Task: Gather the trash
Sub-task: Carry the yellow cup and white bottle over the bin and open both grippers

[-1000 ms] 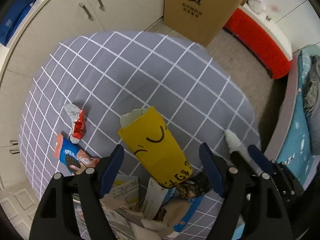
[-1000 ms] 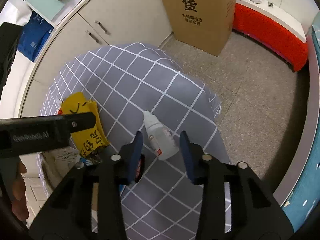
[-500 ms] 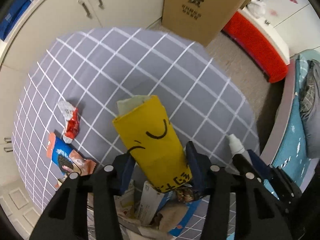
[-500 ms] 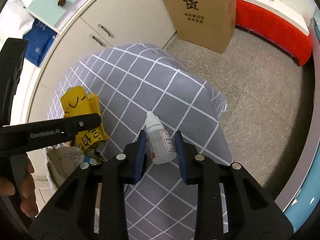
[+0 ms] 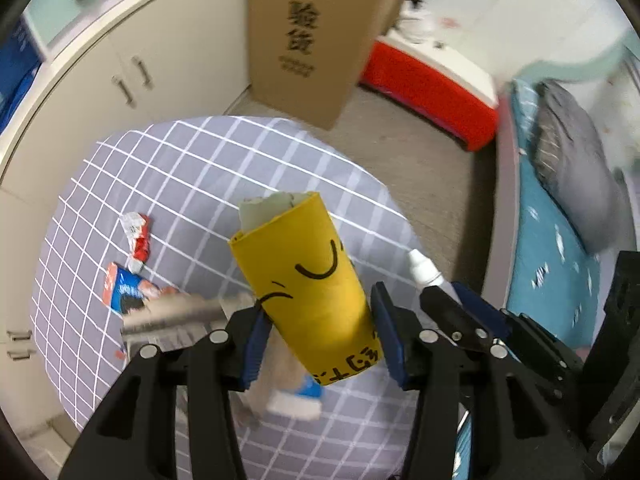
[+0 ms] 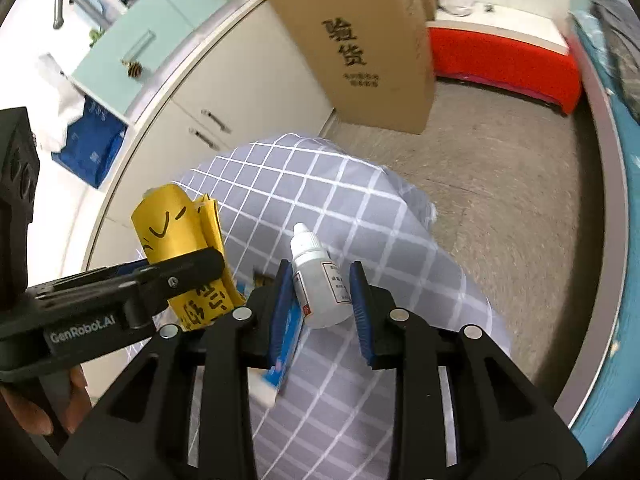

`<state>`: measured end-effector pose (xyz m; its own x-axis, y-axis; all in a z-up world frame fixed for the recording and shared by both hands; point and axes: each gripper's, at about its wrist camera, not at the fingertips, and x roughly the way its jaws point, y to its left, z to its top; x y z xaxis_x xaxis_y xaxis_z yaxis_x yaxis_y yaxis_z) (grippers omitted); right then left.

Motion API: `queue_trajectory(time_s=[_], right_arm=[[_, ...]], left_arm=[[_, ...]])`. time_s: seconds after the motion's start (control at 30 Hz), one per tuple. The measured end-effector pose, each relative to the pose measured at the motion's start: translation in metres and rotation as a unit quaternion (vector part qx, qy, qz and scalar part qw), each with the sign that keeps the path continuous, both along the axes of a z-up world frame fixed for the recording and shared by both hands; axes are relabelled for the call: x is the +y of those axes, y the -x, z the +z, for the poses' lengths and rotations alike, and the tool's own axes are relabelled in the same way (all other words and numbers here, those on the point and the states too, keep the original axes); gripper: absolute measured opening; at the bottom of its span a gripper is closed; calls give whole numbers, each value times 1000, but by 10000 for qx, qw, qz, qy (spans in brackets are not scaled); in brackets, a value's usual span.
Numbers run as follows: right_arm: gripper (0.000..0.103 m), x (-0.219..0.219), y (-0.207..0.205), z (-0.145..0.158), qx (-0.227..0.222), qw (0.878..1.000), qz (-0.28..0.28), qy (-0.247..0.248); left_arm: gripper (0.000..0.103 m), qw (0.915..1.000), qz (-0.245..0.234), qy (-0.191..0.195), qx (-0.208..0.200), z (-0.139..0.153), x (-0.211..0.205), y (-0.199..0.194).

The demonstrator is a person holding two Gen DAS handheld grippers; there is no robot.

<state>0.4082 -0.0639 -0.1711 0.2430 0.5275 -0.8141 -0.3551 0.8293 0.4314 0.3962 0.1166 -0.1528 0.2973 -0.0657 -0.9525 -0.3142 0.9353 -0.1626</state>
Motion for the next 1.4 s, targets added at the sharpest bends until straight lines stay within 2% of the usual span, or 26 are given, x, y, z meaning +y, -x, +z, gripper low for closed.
queue_trajectory(time_s=[0.17, 0.3, 0.43, 0.57, 0.73, 0.97, 1.03, 1.4], right_arm=[[29, -61, 54, 7, 83, 9972, -739, -109], [29, -121, 101, -7, 358, 9916, -1242, 83], [29, -177, 141, -27, 626, 9847, -1593, 316], [29, -230, 168, -51, 881, 9783, -1822, 448], [29, -276, 184, -73, 1062, 9751, -1889, 477], [31, -309, 192, -94, 1168, 9746, -1883, 334], [42, -316, 194, -98, 1183, 9735, -1934, 306], [45, -350, 212, -103, 1262, 9657, -2246, 329]], left_arm=[[48, 9974, -701, 62, -144, 8, -55, 39], [48, 9936, -1108, 228, 65, -9, -100, 64], [48, 9872, -1553, 197, 313, -30, -150, 87], [48, 9826, -1747, 215, 591, -55, -191, 105], [48, 9805, -1749, 318, 835, -89, -236, 121], [48, 9749, -1884, 297, 1150, -122, -285, 143], [48, 9726, -1959, 286, 1217, -127, -295, 147], [49, 9638, -2213, 291, 1460, -147, -336, 157]])
